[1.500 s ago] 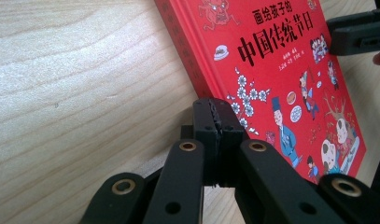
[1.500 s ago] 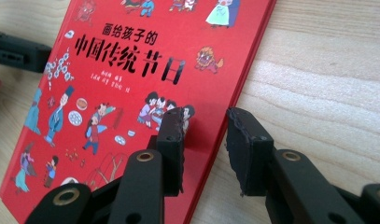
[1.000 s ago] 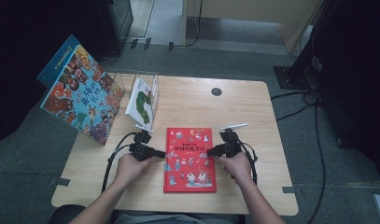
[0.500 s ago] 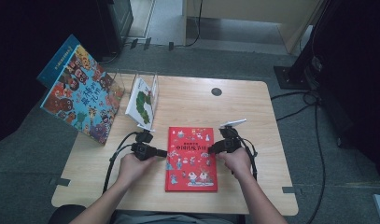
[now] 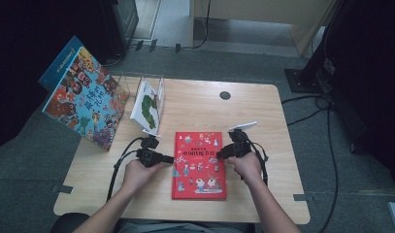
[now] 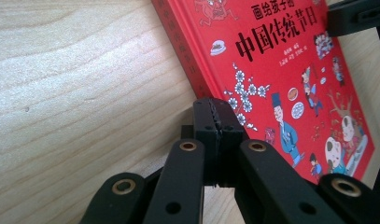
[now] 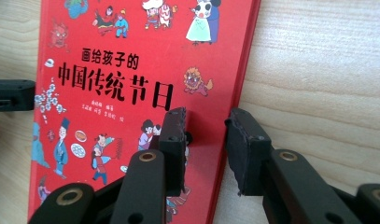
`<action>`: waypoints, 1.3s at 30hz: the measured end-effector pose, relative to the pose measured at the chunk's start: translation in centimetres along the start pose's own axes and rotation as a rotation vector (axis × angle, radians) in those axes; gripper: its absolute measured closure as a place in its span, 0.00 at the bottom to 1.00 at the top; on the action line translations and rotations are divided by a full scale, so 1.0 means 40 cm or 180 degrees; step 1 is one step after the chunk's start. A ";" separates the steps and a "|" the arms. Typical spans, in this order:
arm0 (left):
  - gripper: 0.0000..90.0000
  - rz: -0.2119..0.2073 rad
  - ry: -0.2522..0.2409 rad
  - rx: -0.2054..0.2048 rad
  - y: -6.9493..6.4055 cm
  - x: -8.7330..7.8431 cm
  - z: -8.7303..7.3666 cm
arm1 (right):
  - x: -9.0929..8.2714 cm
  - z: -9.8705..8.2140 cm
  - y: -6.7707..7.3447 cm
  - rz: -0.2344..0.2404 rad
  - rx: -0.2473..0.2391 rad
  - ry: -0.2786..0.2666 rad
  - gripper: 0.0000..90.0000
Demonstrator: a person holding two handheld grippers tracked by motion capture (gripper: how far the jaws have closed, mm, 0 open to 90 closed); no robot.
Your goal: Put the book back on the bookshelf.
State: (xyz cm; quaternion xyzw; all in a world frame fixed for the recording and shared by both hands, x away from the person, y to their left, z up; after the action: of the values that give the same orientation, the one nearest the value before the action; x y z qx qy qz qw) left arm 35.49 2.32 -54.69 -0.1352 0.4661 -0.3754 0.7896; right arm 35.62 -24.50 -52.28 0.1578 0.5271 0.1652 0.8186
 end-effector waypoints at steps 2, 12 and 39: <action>1.00 0.0006 -0.0003 0.0014 -0.001 0.000 0.000 | -0.007 0.004 0.004 0.0003 -0.0015 -0.0005 0.76; 1.00 -0.0067 0.0021 -0.0001 -0.014 0.012 -0.006 | -0.054 0.042 0.018 0.0073 -0.0075 -0.0088 0.76; 1.00 -0.0131 -0.0007 -0.0057 -0.014 0.017 -0.005 | -0.118 0.127 0.235 0.0333 -0.0390 0.0136 0.79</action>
State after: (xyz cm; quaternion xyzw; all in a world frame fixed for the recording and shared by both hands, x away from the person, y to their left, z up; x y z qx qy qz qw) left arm 35.27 1.48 -54.91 -0.1522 0.4657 -0.3873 0.7810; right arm 37.45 -18.56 -42.40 0.1312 0.5243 0.2430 0.8055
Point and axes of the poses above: each handheld gripper's, and its own axes: x roughly forward along the jaws, z roughly out of its top, y roughly to its left, the point moved 5 cm from there along x, roughly forward along the jaws, and after that the axes turned 12 degrees about -y, right-handed, at the moved point
